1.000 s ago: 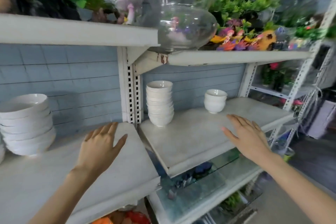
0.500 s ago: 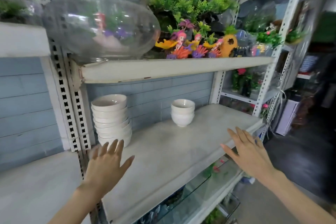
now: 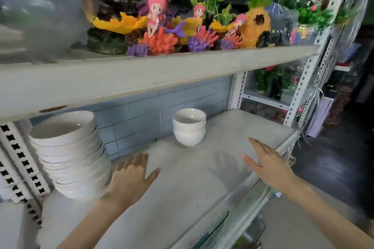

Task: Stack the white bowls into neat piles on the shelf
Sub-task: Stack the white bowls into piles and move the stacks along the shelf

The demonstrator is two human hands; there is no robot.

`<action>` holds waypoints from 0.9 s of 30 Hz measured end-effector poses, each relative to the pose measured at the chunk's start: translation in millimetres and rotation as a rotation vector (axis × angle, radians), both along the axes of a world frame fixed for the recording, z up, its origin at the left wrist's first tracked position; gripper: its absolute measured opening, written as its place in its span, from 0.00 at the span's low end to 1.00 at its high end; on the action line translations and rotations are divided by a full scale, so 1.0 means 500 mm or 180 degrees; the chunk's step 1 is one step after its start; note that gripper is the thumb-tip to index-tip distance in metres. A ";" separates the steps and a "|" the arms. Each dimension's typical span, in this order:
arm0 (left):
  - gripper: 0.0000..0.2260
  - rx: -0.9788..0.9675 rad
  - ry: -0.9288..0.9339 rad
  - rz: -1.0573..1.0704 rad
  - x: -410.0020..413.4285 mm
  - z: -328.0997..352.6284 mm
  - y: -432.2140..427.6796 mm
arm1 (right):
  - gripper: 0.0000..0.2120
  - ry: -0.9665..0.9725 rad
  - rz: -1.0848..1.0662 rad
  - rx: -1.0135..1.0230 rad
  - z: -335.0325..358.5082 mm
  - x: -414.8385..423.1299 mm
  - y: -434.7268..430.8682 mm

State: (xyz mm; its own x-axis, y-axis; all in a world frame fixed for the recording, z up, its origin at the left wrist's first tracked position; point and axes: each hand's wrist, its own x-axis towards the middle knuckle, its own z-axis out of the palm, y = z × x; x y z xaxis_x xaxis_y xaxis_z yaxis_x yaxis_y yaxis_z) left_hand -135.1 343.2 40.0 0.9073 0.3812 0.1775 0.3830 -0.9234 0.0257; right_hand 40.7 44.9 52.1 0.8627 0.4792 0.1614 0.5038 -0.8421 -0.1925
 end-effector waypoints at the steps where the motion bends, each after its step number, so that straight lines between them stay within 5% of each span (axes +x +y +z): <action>1: 0.39 0.0023 -0.0009 0.0017 0.015 0.000 -0.003 | 0.48 0.0123 0.0081 0.0123 -0.001 0.014 0.007; 5: 0.34 -0.0049 0.0014 0.0200 0.072 0.001 -0.017 | 0.36 0.0585 0.0339 0.0509 -0.004 0.085 0.037; 13: 0.26 -0.0243 0.0172 0.0792 0.222 -0.003 -0.051 | 0.42 0.1090 0.1144 0.0459 -0.031 0.273 0.098; 20: 0.41 -0.1340 0.0008 0.1002 0.322 -0.020 -0.078 | 0.46 0.1368 0.1934 0.0374 -0.045 0.399 0.149; 27: 0.51 -0.2607 -0.0856 0.0760 0.367 -0.052 -0.079 | 0.52 0.2325 0.2664 0.0794 -0.045 0.427 0.236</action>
State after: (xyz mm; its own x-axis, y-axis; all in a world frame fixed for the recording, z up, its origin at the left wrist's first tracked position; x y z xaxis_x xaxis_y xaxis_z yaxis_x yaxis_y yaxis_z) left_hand 48.3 303.7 14.2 0.7544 0.6553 -0.0380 0.4486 -0.4725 0.7586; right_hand 254.0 163.0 29.4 0.2139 0.9738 -0.0768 0.5883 -0.1912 -0.7857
